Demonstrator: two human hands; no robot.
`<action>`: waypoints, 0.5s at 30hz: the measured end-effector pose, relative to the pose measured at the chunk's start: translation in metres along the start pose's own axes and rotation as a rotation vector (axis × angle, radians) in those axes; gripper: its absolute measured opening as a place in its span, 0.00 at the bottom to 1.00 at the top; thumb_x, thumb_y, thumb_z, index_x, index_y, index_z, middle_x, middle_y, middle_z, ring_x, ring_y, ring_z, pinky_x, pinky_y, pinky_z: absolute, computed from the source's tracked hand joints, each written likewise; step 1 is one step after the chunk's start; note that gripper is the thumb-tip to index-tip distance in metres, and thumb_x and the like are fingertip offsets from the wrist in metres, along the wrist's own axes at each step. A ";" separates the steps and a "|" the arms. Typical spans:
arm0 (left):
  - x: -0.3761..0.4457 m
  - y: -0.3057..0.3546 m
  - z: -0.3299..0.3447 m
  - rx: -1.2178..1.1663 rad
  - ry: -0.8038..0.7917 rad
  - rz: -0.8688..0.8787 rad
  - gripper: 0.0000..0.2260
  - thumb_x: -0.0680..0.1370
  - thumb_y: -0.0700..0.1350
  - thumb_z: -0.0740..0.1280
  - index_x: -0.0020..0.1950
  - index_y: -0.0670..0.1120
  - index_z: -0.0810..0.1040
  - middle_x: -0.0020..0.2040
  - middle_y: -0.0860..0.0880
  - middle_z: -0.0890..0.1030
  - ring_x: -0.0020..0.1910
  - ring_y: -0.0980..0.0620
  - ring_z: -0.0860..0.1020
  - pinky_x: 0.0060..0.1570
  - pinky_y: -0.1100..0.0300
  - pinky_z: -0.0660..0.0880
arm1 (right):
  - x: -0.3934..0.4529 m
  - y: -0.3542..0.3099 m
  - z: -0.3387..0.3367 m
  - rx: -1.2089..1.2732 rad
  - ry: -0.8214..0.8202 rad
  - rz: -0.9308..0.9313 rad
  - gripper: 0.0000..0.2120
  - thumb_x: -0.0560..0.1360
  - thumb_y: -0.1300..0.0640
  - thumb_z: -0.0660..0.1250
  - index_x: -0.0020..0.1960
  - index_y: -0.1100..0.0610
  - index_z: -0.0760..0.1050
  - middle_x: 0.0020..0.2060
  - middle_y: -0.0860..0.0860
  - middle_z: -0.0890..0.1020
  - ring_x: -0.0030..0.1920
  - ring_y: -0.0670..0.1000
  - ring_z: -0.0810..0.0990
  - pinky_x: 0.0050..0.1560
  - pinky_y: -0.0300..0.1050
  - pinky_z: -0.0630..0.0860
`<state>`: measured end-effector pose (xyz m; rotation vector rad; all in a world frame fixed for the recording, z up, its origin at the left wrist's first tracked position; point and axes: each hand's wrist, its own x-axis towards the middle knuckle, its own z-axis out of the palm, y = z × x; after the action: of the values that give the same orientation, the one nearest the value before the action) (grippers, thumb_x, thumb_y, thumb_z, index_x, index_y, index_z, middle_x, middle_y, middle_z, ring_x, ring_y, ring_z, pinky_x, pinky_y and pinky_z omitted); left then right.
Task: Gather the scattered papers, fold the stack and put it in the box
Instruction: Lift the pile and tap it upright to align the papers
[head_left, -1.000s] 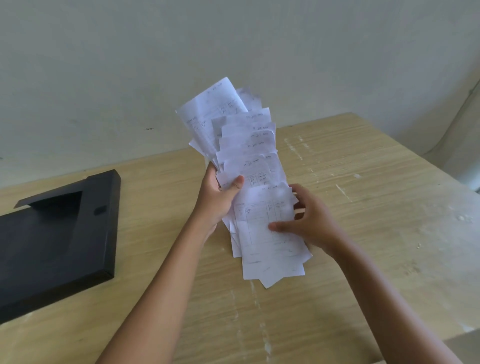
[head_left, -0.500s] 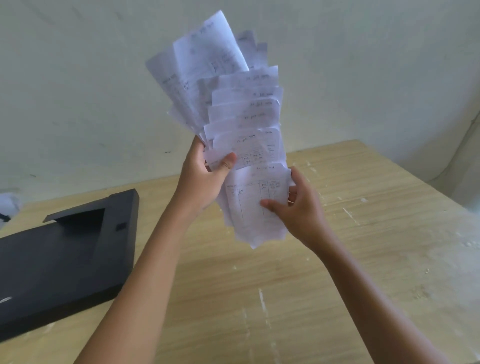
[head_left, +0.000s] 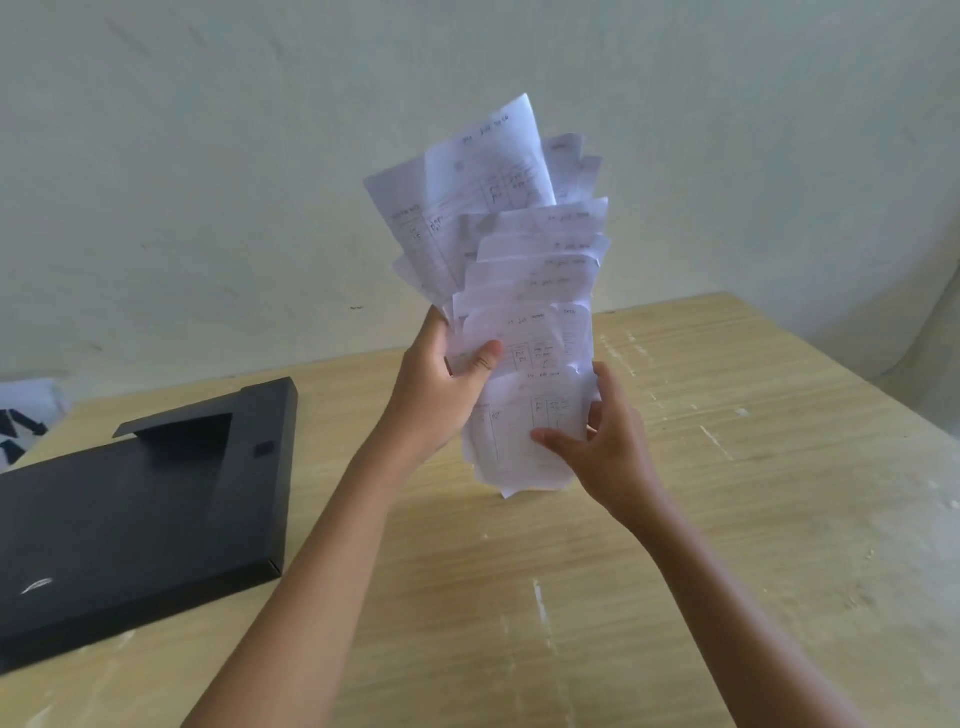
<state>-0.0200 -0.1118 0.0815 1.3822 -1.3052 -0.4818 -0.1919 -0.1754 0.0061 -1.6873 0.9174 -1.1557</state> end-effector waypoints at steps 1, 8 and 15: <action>0.000 -0.001 0.001 -0.006 0.000 0.001 0.14 0.82 0.45 0.70 0.59 0.64 0.72 0.58 0.59 0.83 0.60 0.61 0.82 0.64 0.51 0.80 | 0.000 0.001 -0.001 -0.002 -0.008 0.001 0.33 0.66 0.64 0.80 0.54 0.35 0.67 0.47 0.49 0.84 0.48 0.54 0.85 0.45 0.60 0.83; 0.000 -0.007 0.009 0.007 -0.043 0.001 0.17 0.82 0.48 0.69 0.69 0.61 0.70 0.59 0.67 0.82 0.61 0.63 0.81 0.64 0.53 0.80 | 0.002 0.011 -0.005 -0.051 -0.064 -0.013 0.31 0.64 0.67 0.80 0.51 0.43 0.66 0.47 0.50 0.83 0.48 0.56 0.84 0.42 0.56 0.84; 0.001 -0.023 0.008 0.004 -0.070 -0.044 0.20 0.82 0.48 0.69 0.71 0.61 0.69 0.64 0.59 0.82 0.64 0.58 0.81 0.66 0.48 0.78 | -0.002 0.015 -0.003 0.055 -0.082 0.028 0.30 0.62 0.55 0.84 0.57 0.47 0.71 0.51 0.46 0.84 0.52 0.50 0.84 0.46 0.58 0.84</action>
<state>-0.0167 -0.1212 0.0592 1.4107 -1.3355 -0.5620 -0.1972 -0.1795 -0.0083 -1.6606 0.8478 -1.0757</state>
